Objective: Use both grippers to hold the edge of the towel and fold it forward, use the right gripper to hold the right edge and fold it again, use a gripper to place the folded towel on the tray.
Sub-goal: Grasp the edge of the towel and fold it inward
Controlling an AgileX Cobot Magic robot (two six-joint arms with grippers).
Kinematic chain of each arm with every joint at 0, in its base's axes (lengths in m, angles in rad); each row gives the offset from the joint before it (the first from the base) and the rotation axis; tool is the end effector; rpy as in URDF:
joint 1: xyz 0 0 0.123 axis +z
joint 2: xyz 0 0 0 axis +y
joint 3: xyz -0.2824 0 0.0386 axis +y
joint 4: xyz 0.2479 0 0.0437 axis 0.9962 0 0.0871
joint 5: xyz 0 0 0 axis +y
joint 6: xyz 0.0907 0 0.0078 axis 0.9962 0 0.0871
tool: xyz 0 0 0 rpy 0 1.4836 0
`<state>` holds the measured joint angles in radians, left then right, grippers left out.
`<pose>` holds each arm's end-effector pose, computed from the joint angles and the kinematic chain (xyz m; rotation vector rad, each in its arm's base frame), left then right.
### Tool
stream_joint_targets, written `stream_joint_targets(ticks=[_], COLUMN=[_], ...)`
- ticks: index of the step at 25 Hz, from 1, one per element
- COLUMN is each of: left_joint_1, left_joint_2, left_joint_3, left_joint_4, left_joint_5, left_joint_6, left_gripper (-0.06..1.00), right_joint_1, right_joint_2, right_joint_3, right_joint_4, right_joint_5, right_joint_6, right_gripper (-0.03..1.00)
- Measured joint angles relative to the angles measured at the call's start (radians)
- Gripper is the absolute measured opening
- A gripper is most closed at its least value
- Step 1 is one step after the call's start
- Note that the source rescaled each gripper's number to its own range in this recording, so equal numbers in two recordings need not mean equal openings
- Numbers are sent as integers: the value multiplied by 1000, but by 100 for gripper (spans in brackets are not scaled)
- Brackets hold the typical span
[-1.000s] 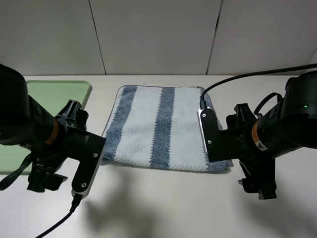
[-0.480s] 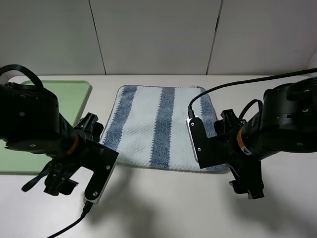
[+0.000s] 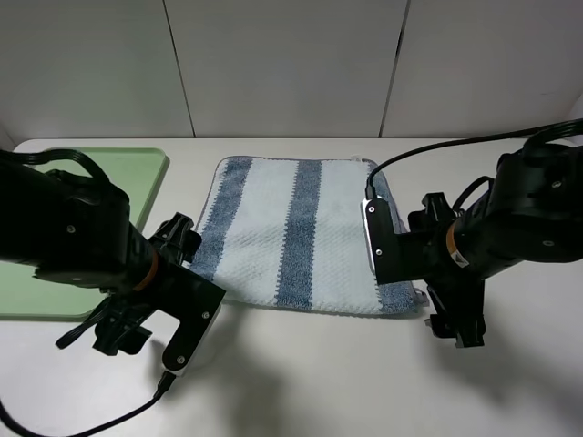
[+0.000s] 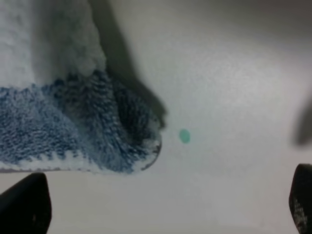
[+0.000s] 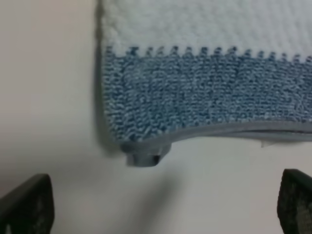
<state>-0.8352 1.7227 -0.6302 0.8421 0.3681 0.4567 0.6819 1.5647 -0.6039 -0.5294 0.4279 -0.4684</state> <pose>0.1932 -0.1769 0.1129 2.4451 1.4747 0.4777 0.2006 0.1382 0.1430 -2.0354 1.9668 -0.3602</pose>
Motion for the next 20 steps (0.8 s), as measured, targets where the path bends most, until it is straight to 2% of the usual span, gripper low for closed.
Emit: stream_joint_targets(ticks=[7,10,13,17,20], left_joint_1=[0,0,0,0,0], left_joint_2=[101,132,153,160,160], left_joint_3=[-11,-45,-71,-80,-81], left_joint_4=[254,333,368,387,363], left_joint_5=[-8,5,8,-11,-23], left_joint_6=[-221,-342,-421,-444,-447], left_gripper=[93,93,93,92,92], right_joint_1=[-1,-1,-1,-1,-1], right_joint_2=[0,0,0,0,0], right_joint_3=[0,0,0,0,0], right_joint_4=[0,0,0,0,0], right_joint_5=[-45,-58,-60,-60,-60], right_joint_6=[0,0,0,0,0], right_gripper=[100,100,100,100,100])
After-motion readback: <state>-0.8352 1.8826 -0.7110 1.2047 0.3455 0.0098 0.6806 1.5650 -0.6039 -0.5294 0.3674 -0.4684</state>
